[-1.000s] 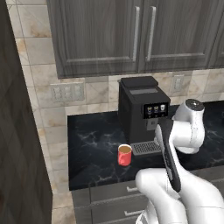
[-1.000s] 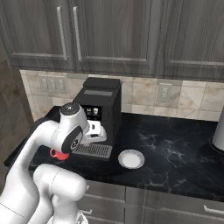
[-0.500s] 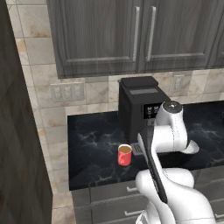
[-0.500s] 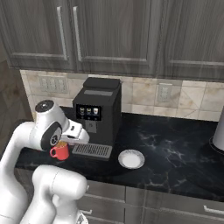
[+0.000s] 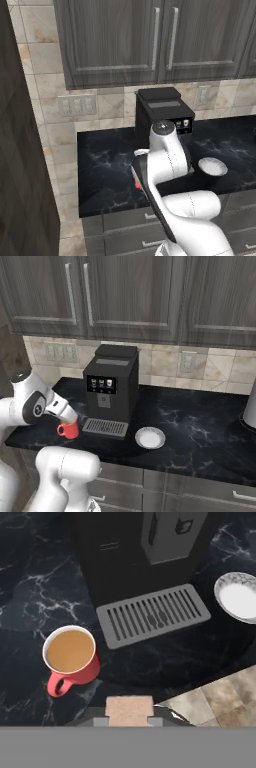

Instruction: Take a sugar cube from the saucer and place it inside the coffee. Then, grab milk from the fridge and place it next to the coffee on the counter to sweeten the coffee.

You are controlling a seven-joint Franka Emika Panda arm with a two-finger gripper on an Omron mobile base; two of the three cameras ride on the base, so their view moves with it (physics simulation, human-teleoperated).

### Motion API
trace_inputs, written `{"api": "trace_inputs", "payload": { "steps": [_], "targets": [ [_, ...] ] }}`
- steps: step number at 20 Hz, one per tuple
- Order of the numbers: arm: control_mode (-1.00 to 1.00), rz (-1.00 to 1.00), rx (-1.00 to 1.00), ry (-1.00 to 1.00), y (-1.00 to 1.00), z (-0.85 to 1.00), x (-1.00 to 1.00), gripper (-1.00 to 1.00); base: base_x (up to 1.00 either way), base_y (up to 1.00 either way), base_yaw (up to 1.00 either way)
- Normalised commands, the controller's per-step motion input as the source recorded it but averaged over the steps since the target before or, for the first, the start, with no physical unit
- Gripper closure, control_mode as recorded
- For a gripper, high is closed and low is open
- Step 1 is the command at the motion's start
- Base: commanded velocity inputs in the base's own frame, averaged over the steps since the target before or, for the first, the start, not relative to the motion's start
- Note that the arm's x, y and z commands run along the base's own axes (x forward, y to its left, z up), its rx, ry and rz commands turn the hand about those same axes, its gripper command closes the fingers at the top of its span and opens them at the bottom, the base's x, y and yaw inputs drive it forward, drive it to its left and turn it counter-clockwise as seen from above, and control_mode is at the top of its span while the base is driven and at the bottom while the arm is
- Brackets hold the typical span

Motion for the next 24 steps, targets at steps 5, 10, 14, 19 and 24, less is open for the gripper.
{"api": "trace_inputs", "payload": {
  "steps": [5,10,14,19,24],
  "targets": [
    [-1.0,-0.09,-0.01,0.0,0.45,-0.15,0.07,1.0,0.0,0.0,0.0],
    [-1.0,-0.06,0.0,0.0,0.1,-0.11,0.21,1.0,0.0,0.0,0.0],
    [-1.0,-0.01,0.0,0.0,0.0,-0.16,0.27,1.0,0.0,0.0,0.0],
    [-1.0,-0.01,0.0,0.0,0.0,-0.2,0.25,1.0,0.0,0.0,0.0],
    [-1.0,-0.01,0.0,0.0,0.0,-0.21,0.18,1.0,0.0,0.0,0.0]
  ]
}}
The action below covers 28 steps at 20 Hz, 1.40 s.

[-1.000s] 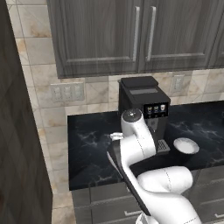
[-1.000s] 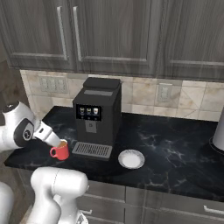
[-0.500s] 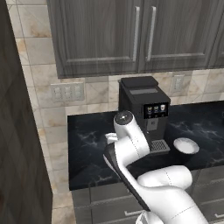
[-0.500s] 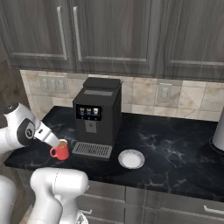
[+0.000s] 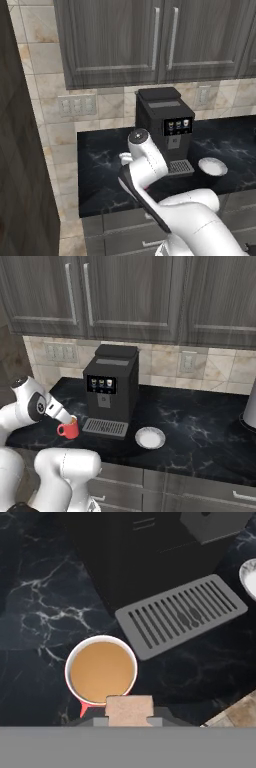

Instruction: Take a sugar cube from the saucer and place it inside the coffee. Then, grab milk from the fridge and place it next to the coffee on the counter to sweeten the coffee.

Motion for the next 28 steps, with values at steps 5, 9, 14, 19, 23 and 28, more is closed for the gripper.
{"api": "trace_inputs", "payload": {
  "steps": [5,9,14,19,23,28],
  "targets": [
    [-1.0,-0.02,0.0,0.0,0.0,-0.17,0.21,1.0,0.0,0.0,0.0],
    [-1.0,-0.03,0.0,0.0,0.0,-0.09,0.26,1.0,0.0,0.0,0.0],
    [-1.0,-0.03,0.0,0.0,0.0,-0.09,0.19,1.0,0.0,0.0,0.0],
    [-1.0,-0.04,0.0,0.0,0.1,-0.11,0.16,1.0,0.0,0.0,0.0],
    [-1.0,-0.04,0.0,0.0,0.12,-0.13,0.11,1.0,0.0,0.0,0.0],
    [-1.0,-0.03,0.0,0.0,0.02,-0.12,0.09,1.0,0.0,0.0,0.0]
  ]
}}
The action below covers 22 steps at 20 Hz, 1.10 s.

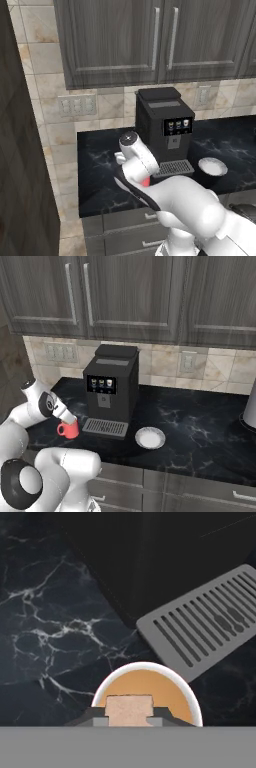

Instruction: Take a sugar cube from the saucer and place it inside the coffee. Then, grab milk from the fridge and place it next to the coffee on the counter to sweeten the coffee.

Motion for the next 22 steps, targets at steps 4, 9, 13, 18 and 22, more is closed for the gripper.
{"api": "trace_inputs", "payload": {
  "steps": [4,9,13,18,22],
  "targets": [
    [-1.0,-0.06,0.0,-0.01,0.0,0.0,0.0,-1.0,0.0,0.0,0.0],
    [-1.0,-0.06,0.0,-0.02,0.0,0.0,0.0,-1.0,0.0,0.0,0.0],
    [-1.0,-0.05,0.0,-0.05,0.0,0.04,-0.16,-1.0,0.0,0.0,0.0],
    [-1.0,-0.05,0.0,-0.08,0.0,0.18,-0.21,-1.0,0.0,0.0,0.0],
    [-1.0,-0.01,-0.02,-0.13,0.02,0.55,-0.34,-1.0,0.0,0.0,0.0]
  ]
}}
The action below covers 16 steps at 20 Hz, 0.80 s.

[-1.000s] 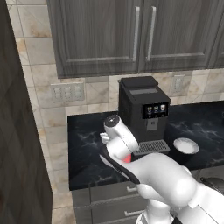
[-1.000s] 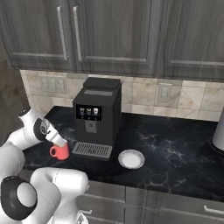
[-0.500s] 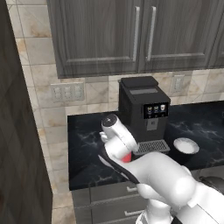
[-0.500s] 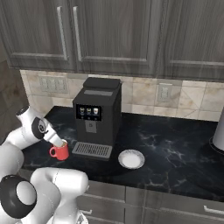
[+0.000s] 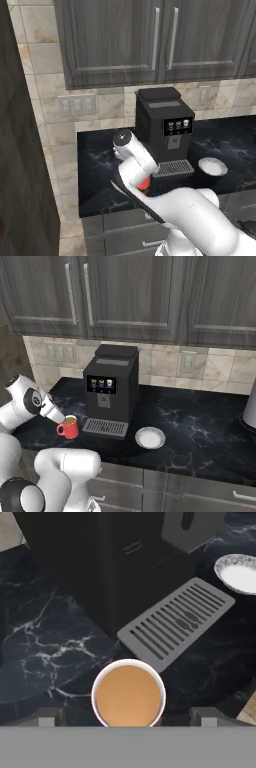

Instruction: Take a sugar cube from the saucer and place it inside the coffee. Then, grab milk from the fridge and place it next to the coffee on the counter to sweeten the coffee.

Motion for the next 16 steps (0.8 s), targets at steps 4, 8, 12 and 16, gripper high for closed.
{"api": "trace_inputs", "payload": {
  "steps": [4,8,12,16],
  "targets": [
    [-1.0,0.0,-0.03,-0.12,0.04,0.68,-0.37,-1.0,0.0,0.0,0.0],
    [-1.0,0.07,-0.01,-0.11,-0.06,0.37,-0.42,-1.0,0.0,0.0,0.0],
    [-1.0,0.23,0.02,-0.14,-0.56,0.0,-0.57,-1.0,0.0,0.0,0.0],
    [-1.0,0.33,0.15,-0.11,-0.73,0.1,-0.49,-1.0,0.0,0.0,0.0]
  ]
}}
